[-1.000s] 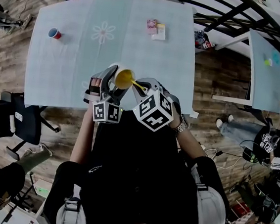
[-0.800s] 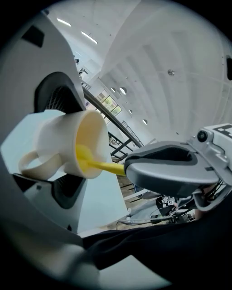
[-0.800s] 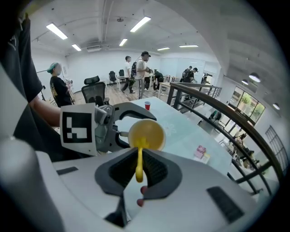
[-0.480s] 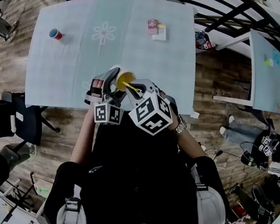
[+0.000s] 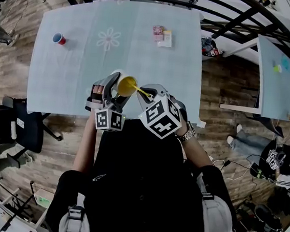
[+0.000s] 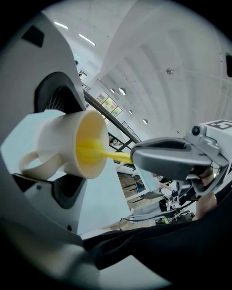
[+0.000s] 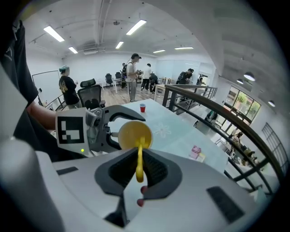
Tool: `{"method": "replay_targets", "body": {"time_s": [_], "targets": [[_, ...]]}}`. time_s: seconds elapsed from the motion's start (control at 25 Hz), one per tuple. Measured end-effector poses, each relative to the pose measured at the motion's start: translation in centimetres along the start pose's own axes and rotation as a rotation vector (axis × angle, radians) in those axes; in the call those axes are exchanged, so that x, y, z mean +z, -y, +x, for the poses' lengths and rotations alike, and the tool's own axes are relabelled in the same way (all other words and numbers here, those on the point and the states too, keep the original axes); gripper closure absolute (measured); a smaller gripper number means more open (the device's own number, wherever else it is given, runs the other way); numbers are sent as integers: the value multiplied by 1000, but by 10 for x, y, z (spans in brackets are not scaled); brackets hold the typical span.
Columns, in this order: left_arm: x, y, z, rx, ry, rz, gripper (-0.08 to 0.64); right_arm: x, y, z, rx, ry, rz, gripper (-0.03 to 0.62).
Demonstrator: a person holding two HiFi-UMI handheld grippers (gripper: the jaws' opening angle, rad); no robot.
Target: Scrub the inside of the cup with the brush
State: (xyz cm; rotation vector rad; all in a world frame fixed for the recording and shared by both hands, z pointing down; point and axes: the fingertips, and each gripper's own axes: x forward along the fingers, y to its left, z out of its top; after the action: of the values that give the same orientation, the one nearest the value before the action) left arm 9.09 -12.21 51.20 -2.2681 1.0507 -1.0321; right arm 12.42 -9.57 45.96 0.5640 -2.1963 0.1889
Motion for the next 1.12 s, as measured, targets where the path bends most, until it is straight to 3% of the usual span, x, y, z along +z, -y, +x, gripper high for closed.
{"method": "replay_targets", "body": {"time_s": [0.36, 0.72, 0.88, 1.12], "targets": [[-3, 4, -2, -5, -12, -6, 160, 13, -28, -7, 84, 38, -29, 554], [6, 14, -6, -17, 1, 3, 160, 17, -4, -13, 1, 59, -23, 554], [4, 10, -6, -12, -2, 1, 160, 11, 4, -12, 10, 51, 17, 552], [-3, 2, -5, 6, -21, 7, 160, -4, -5, -6, 21, -9, -17, 554]]}}
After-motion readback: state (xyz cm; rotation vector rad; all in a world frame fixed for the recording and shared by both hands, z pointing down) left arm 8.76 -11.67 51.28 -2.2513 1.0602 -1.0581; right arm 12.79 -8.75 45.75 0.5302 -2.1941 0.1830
